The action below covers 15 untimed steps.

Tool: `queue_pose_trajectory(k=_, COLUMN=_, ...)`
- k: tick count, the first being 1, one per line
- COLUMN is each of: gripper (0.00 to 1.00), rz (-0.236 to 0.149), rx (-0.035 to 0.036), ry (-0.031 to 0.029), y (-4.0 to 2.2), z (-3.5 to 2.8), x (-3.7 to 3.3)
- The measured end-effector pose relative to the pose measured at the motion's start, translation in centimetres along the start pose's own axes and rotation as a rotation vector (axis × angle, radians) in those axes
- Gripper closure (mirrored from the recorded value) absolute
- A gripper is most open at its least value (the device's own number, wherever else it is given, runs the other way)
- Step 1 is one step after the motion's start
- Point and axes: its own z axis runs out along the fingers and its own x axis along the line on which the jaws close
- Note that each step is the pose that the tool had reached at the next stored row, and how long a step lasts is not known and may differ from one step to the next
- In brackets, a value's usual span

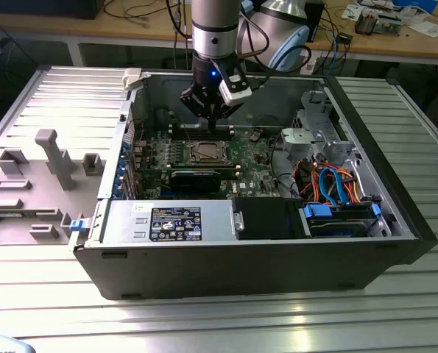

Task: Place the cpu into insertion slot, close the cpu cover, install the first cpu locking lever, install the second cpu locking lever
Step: 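Install the first cpu locking lever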

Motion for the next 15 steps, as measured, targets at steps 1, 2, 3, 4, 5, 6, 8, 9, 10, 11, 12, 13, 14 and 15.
queue_pose_trajectory(k=1, gripper=0.89, rz=-0.008, rx=0.0069, ry=-0.0004, y=0.0, z=0.0, x=0.0)
queue_pose_trajectory(k=2, gripper=0.89, rz=-0.016, rx=0.0123, ry=-0.0006, y=0.0, z=0.0, x=0.0)
queue_pose_trajectory(k=3, gripper=0.89, rz=-0.025, rx=0.0159, ry=-0.0008, y=0.0, z=0.0, x=0.0)
queue_pose_trajectory(k=4, gripper=0.89, rz=-0.039, rx=0.0193, ry=-0.0012, y=0.0, z=0.01, x=0.0)
queue_pose_trajectory(k=5, gripper=0.89, rz=-0.049, rx=0.022, ry=-0.0013, y=0.0, z=0.0, x=0.0)
queue_pose_trajectory(k=6, gripper=0.89, rz=-0.066, rx=0.0267, ry=-0.0017, y=0.0, z=0.0, x=0.0)
queue_pose_trajectory(k=8, gripper=0.89, rz=-0.077, rx=0.0283, ry=-0.0018, y=0.0, z=0.0, x=0.0)
queue_pose_trajectory(k=9, gripper=0.89, rz=-0.077, rx=0.0283, ry=-0.0018, y=0.0, z=0.0, x=0.0)
queue_pose_trajectory(k=10, gripper=0.89, rz=-0.077, rx=0.0283, ry=-0.0018, y=0.0, z=0.0, x=0.0)
queue_pose_trajectory(k=11, gripper=0.89, rz=-0.077, rx=0.0283, ry=-0.0018, y=0.01, z=0.0, x=0.0)
queue_pose_trajectory(k=12, gripper=0.89, rz=-0.077, rx=0.0283, ry=-0.0018, y=0.01, z=0.0, x=0.0)
queue_pose_trajectory(k=13, gripper=0.89, rz=-0.077, rx=0.0282, ry=-0.0019, y=0.01, z=0.01, x=0.01)
queue_pose_trajectory(k=14, gripper=0.89, rz=-0.077, rx=0.0282, ry=-0.0019, y=0.01, z=0.01, x=0.07)
queue_pose_trajectory(k=15, gripper=0.89, rz=-0.077, rx=0.0282, ry=-0.002, y=0.0, z=0.0, x=0.23)
